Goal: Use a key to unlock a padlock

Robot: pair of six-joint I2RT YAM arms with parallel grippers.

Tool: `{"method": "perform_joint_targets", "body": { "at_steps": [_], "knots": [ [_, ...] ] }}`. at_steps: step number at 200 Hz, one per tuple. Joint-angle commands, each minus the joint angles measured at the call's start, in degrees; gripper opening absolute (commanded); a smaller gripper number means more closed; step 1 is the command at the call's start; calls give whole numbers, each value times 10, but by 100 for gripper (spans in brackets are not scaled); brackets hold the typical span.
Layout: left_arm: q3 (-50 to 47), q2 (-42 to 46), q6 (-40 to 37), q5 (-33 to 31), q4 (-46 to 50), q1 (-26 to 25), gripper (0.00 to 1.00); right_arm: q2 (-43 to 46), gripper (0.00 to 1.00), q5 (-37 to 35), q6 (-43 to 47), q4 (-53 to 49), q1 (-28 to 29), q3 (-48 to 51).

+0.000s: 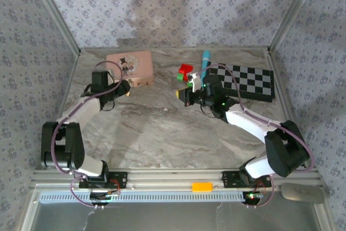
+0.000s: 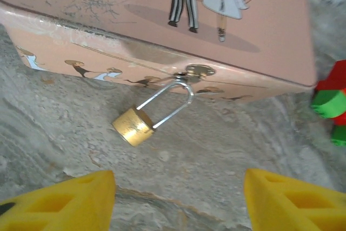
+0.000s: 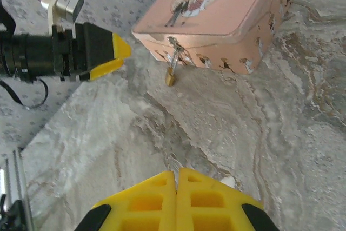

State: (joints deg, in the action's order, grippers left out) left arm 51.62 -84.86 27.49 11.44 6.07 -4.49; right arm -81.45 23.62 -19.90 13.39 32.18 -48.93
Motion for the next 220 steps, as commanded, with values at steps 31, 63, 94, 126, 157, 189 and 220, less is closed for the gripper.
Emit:
{"method": "perform_joint_targets", "body": {
  "at_steps": [31,63,94,126,157,189,220],
  "knots": [
    [64,-112,-138,-12,34,2,59,9,0,-19,37,-56,4,-16],
    [108,-154,-146,16,51,3,58,5,0,0,55,-60,15,-24],
    [136,-190,-129,39,55,3,57,-2,0,-12,70,-78,26,-38],
    [141,-228,-90,80,47,-2,53,-1,0,-15,72,-80,26,-39],
    [127,-228,-55,87,40,-21,51,-2,0,-16,74,-81,26,-38],
    [110,-203,-22,77,40,-54,51,-5,0,-17,71,-76,26,-35],
    [106,-187,-10,45,47,-59,53,-9,0,-16,70,-75,26,-34]
  ]
}}
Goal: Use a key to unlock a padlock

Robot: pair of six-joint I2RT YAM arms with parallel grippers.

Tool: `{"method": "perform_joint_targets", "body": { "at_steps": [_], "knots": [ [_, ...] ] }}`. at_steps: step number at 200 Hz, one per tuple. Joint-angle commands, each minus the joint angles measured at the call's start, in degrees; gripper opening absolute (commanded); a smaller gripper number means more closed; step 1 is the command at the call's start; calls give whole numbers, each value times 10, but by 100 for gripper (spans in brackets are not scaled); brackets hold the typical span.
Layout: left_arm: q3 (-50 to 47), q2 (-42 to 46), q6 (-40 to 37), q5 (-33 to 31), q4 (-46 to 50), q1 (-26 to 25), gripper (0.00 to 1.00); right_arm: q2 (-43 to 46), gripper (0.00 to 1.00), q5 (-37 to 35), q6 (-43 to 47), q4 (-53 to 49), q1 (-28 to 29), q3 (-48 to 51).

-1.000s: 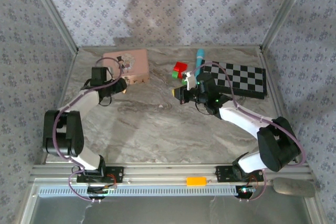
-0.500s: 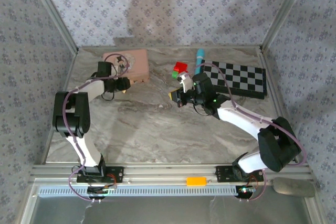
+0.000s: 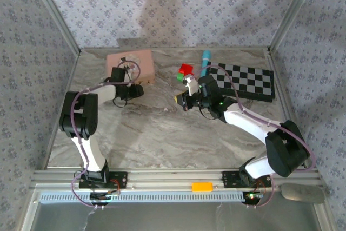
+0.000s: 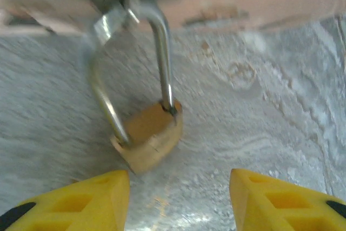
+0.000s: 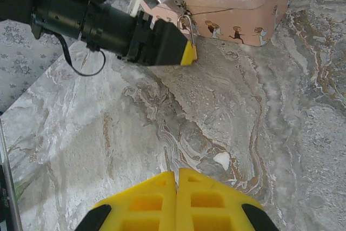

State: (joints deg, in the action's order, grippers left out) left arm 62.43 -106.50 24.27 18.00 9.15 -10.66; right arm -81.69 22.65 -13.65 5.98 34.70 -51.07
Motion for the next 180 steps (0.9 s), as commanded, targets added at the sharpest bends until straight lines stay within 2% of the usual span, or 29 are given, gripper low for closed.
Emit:
{"method": "perform_joint_targets", "body": {
  "at_steps": [1,19,55,135,156,180],
  "knots": [
    [-3,29,21,-24,17,3,54,-7,0,-7,7,-1,1,-12],
    [3,31,17,-71,30,5,55,-7,0,-8,9,-1,1,-12],
    [14,23,14,-116,22,7,56,-6,0,-8,8,1,1,-8],
    [62,-48,27,-82,-20,-9,55,5,0,-15,8,0,1,0],
    [70,-63,34,-84,-25,-9,50,8,0,-17,9,-3,1,3],
    [74,-73,37,-79,-27,-9,34,13,0,-21,11,-4,1,6]
  ]
}}
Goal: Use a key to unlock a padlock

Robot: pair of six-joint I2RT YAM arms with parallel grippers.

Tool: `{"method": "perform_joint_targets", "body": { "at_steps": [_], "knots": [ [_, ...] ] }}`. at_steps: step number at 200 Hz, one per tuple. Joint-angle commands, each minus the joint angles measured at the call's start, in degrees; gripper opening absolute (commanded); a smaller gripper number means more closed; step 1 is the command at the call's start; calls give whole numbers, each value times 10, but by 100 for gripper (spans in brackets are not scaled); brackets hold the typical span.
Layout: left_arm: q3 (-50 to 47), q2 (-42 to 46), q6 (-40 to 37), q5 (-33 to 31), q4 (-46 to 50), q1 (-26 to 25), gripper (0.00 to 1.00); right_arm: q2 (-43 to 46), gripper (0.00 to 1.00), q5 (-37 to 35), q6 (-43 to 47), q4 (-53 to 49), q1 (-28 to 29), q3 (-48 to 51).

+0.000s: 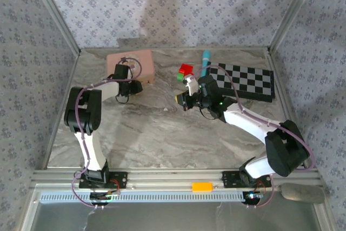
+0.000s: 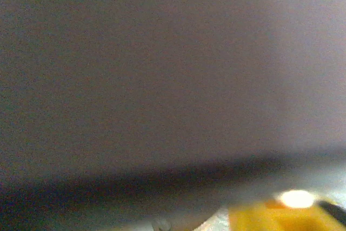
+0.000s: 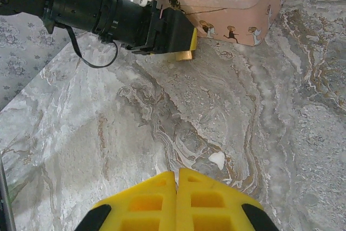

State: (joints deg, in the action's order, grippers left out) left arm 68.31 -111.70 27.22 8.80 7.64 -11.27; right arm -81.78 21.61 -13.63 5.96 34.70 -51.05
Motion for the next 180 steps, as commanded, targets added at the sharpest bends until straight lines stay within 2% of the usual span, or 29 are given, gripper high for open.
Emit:
{"method": "perform_joint_targets", "body": {
  "at_steps": [1,19,42,79,99,130,180],
  "knots": [
    [15,-22,8,13,-12,-3,34,14,0,-10,11,-4,1,6],
    [9,-20,13,20,-15,-3,21,14,0,-11,11,-3,1,8],
    [-10,-5,28,30,-29,-3,15,12,0,-11,8,2,1,11],
    [-44,28,88,89,-67,-3,0,0,0,-20,-9,9,0,14],
    [-74,52,144,139,-112,-3,0,-13,0,-33,-37,19,-2,18],
    [-127,79,263,208,-233,-4,0,-43,0,-19,-98,67,1,29],
    [-178,124,361,231,-336,-33,0,-107,0,24,-157,127,20,14]
  ]
}}
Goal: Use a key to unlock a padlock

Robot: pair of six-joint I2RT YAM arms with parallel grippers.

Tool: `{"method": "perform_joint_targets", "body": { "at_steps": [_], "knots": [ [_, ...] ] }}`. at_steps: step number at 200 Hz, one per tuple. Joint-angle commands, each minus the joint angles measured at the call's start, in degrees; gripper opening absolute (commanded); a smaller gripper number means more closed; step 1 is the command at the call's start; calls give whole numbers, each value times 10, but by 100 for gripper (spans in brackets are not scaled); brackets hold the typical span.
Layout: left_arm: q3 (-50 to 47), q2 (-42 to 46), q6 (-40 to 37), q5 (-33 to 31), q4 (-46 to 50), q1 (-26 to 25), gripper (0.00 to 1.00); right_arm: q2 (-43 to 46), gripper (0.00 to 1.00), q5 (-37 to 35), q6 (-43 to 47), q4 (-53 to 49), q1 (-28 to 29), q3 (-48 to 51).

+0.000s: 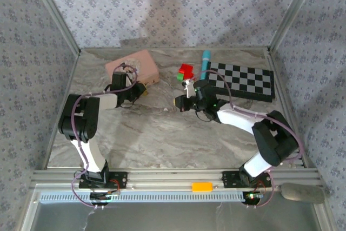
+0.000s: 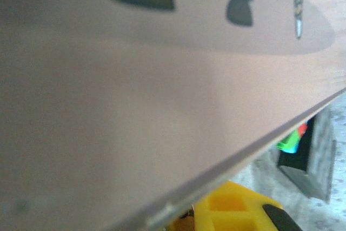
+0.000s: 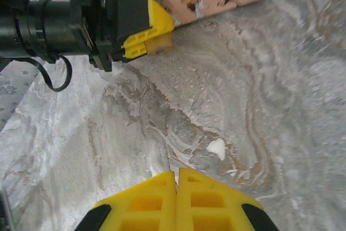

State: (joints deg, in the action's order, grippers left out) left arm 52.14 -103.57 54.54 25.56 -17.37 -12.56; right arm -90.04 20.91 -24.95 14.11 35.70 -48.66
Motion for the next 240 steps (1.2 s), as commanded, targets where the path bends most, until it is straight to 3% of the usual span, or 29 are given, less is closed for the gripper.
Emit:
{"method": "perform_joint_targets", "body": {
  "at_steps": [1,57,89,143,240],
  "knots": [
    [-17,44,89,63,-89,-21,0,-26,0,32,-45,47,10,-11],
    [-61,82,143,71,-209,-40,0,-75,0,99,-79,83,9,-41],
    [-76,101,141,51,-220,-51,0,-94,0,123,-139,158,-4,-35],
    [-97,112,145,22,-248,-68,0,-130,0,119,-237,280,-14,-15],
    [-110,115,159,10,-285,-77,0,-170,0,119,-280,328,-12,-23]
  ]
}}
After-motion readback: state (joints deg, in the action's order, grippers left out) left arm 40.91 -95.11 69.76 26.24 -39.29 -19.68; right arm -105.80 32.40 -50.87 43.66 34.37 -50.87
